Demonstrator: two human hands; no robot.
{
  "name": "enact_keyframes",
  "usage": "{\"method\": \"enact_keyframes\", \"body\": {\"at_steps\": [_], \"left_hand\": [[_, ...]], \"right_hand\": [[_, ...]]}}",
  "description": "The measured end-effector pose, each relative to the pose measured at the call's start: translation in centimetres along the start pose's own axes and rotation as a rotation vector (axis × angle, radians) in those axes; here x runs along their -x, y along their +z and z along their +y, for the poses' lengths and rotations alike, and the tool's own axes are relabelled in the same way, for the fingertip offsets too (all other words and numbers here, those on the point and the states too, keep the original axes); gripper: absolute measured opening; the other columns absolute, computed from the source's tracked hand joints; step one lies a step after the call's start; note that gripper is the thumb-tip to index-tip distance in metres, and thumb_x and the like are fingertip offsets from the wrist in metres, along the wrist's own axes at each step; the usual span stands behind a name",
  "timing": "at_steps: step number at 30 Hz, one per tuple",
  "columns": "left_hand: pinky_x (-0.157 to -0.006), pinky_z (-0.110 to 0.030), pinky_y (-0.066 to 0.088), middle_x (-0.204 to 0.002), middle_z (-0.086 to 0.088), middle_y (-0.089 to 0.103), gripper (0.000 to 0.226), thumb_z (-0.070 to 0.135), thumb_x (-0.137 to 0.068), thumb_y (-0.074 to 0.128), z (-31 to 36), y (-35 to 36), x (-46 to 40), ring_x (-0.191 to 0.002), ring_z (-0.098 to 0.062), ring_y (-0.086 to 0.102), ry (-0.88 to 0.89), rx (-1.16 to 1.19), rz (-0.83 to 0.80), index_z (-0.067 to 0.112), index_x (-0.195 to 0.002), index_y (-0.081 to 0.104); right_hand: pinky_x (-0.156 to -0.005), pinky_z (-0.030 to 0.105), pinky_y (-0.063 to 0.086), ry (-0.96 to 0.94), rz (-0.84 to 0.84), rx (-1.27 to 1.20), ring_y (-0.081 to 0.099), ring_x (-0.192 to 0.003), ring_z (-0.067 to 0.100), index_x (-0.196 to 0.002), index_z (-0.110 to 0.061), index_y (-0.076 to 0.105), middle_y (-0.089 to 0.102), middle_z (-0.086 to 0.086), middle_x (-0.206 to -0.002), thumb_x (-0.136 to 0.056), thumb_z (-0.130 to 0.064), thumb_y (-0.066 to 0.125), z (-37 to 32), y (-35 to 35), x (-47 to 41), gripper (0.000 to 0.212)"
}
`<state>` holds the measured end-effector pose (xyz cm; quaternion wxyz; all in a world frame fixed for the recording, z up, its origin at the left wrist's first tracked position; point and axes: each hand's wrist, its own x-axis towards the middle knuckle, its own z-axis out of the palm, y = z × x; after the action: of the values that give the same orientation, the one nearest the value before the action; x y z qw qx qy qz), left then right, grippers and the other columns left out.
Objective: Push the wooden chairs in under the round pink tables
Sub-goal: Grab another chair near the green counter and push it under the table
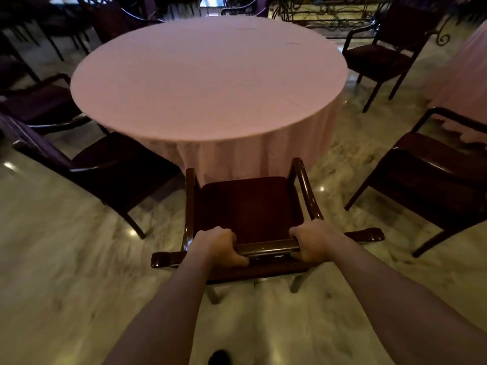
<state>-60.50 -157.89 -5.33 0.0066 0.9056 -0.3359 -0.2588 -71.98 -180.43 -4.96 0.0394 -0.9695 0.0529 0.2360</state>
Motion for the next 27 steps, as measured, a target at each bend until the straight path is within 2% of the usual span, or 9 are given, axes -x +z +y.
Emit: {"method": "enact_keyframes", "body": {"at_steps": [2,6,8,11,15,21,27], "left_hand": [[-0.080,-0.033,0.050,-0.092,0.007,0.065,0.045,0.065,-0.080,0.068,0.5,-0.6,-1.4,-0.084,-0.013,0.063,-0.006,-0.005,0.009,0.026,-0.102,0.071],[-0.084,-0.036,0.055,-0.095,0.006,0.067,0.046,0.066,-0.080,0.068,1.2,-1.7,-4.2,-0.085,-0.014,0.064,-0.019,-0.025,0.024,0.026,-0.103,0.072],[-0.082,-0.036,0.055,-0.095,0.005,0.066,0.047,0.067,-0.079,0.067,1.3,-2.5,-5.8,-0.085,-0.015,0.064,-0.024,-0.030,0.036,0.027,-0.103,0.072],[-0.076,-0.034,0.054,-0.092,0.006,0.064,0.048,0.068,-0.077,0.067,1.6,-3.8,-8.4,-0.081,-0.015,0.063,-0.036,-0.032,0.033,0.028,-0.102,0.073],[-0.069,-0.032,0.045,-0.088,0.007,0.059,0.048,0.068,-0.077,0.067,2.0,-5.5,-11.5,-0.078,-0.015,0.058,-0.053,-0.041,0.052,0.028,-0.101,0.072],[-0.068,-0.031,0.045,-0.087,0.008,0.060,0.045,0.068,-0.077,0.066,2.2,-8.0,-16.1,-0.078,-0.014,0.059,-0.051,-0.010,0.065,0.029,-0.098,0.071],[-0.069,-0.031,0.043,-0.087,0.009,0.057,0.042,0.066,-0.078,0.067,2.0,-10.0,-19.5,-0.076,-0.014,0.056,-0.053,-0.003,0.077,0.029,-0.098,0.071]], "right_hand": [[-0.078,0.037,0.057,-0.013,-0.006,0.000,0.061,-0.081,0.014,-0.105,-0.031,0.061,0.060,-0.008,-0.085,-0.088,-0.048,0.066,1.3,-0.6,-1.4,0.025],[-0.069,0.032,0.049,-0.043,0.002,0.024,0.057,-0.076,0.013,-0.102,-0.032,0.061,0.053,-0.011,-0.077,-0.088,-0.049,0.065,3.6,-1.8,-4.2,0.022],[-0.068,0.031,0.050,-0.054,0.011,0.016,0.058,-0.075,0.013,-0.098,-0.032,0.061,0.057,-0.011,-0.078,-0.087,-0.047,0.066,4.7,-2.5,-5.6,0.020],[-0.075,0.036,0.058,-0.054,0.008,-0.004,0.063,-0.078,0.014,-0.095,-0.030,0.064,0.064,-0.007,-0.082,-0.084,-0.047,0.066,6.6,-3.7,-7.8,0.020],[-0.077,0.039,0.059,-0.066,-0.003,0.009,0.063,-0.078,0.015,-0.093,-0.029,0.067,0.065,-0.008,-0.084,-0.083,-0.050,0.064,9.0,-5.4,-10.7,0.023],[-0.070,0.032,0.053,-0.088,0.017,0.045,0.064,-0.080,0.018,-0.084,-0.029,0.057,0.065,-0.006,-0.086,-0.085,-0.051,0.064,12.2,-7.8,-14.8,0.024],[-0.073,0.033,0.055,-0.123,0.033,0.014,0.063,-0.076,0.016,-0.084,-0.029,0.060,0.064,-0.007,-0.081,-0.087,-0.047,0.065,14.4,-9.6,-18.1,0.019]]}}
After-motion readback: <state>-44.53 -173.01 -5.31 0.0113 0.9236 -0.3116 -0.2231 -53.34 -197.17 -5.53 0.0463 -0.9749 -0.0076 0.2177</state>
